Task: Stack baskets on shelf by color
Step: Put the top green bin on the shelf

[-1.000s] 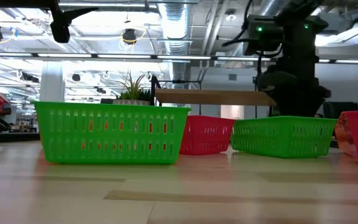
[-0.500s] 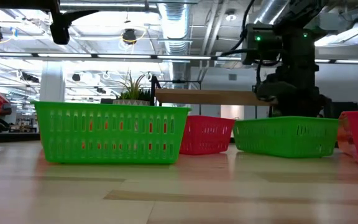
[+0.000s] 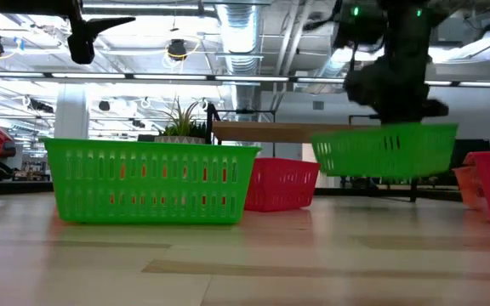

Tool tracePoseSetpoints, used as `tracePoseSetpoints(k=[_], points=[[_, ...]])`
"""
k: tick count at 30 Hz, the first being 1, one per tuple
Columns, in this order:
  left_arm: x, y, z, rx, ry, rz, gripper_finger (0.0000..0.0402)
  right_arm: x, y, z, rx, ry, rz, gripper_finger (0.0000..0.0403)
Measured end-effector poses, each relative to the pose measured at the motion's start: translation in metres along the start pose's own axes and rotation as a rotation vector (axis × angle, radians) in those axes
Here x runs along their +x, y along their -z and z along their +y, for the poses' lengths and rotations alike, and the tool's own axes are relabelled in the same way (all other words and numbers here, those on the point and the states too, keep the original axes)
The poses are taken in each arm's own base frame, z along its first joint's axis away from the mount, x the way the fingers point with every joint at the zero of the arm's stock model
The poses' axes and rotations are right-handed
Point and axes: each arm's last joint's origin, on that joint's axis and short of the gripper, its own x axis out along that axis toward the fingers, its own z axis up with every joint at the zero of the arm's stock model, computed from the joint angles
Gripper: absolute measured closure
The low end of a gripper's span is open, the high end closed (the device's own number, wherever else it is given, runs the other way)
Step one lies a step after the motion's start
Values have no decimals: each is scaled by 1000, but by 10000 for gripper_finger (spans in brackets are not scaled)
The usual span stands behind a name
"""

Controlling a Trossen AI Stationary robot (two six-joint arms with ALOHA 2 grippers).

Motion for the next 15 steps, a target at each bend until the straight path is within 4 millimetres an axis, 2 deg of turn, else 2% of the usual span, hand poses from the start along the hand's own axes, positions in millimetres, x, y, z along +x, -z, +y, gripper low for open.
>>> tracePoseSetpoints(k=[5, 9, 12, 15], points=[[0, 0, 0, -7, -1, 0, 160, -45, 6, 3, -20, -48, 16, 396], [0, 0, 0, -8, -1, 0, 161, -87, 6, 15, 0, -208, -62, 398], [0, 0, 0, -8, -2, 0, 161, -114, -10, 24, 57, -333, -172, 398], [0, 0, 0, -9, -2, -1, 161, -126, -33, 32, 99, -372, -284, 398]])
